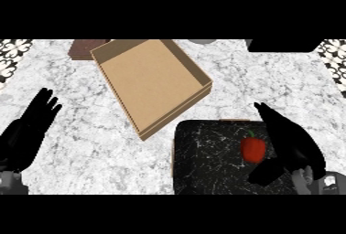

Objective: Pick the bell pepper from the tray and place it in the cardboard box

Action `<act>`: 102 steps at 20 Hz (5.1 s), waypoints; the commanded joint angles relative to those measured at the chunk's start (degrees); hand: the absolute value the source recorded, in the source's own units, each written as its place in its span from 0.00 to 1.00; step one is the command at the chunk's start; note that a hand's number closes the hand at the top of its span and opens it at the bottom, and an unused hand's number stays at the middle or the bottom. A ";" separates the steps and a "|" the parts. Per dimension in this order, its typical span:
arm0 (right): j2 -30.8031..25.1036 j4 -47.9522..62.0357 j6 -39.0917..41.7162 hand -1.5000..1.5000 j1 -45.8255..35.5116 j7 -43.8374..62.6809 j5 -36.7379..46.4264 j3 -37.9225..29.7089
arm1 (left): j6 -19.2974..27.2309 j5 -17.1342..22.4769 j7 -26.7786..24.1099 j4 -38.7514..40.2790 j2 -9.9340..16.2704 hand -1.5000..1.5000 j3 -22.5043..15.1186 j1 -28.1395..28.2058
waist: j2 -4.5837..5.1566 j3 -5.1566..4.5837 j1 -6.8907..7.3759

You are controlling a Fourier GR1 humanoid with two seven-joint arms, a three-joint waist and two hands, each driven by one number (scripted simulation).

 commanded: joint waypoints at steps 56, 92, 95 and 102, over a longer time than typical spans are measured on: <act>31.70 25.64 9.42 1.00 -8.41 -6.12 29.04 -0.49 | -6.18 -5.74 2.81 -1.32 -6.28 0.50 3.67 -1.45 | 0.41 -0.02 2.64; 32.32 62.75 -15.28 1.00 -74.70 15.67 23.20 5.40 | -6.76 -7.34 3.52 3.88 -8.11 0.50 -0.68 -10.20 | 1.21 -0.45 9.45; 32.32 68.07 -15.79 1.00 -75.55 12.77 22.18 5.21 | -5.88 -7.64 2.85 3.63 -7.67 0.50 0.59 -9.44 | 1.43 -0.40 8.70; 32.33 73.59 -21.10 1.00 -75.61 8.24 19.61 8.00 | -5.25 -7.73 3.44 4.13 -7.60 0.50 1.08 -10.52 | 1.48 -0.28 7.09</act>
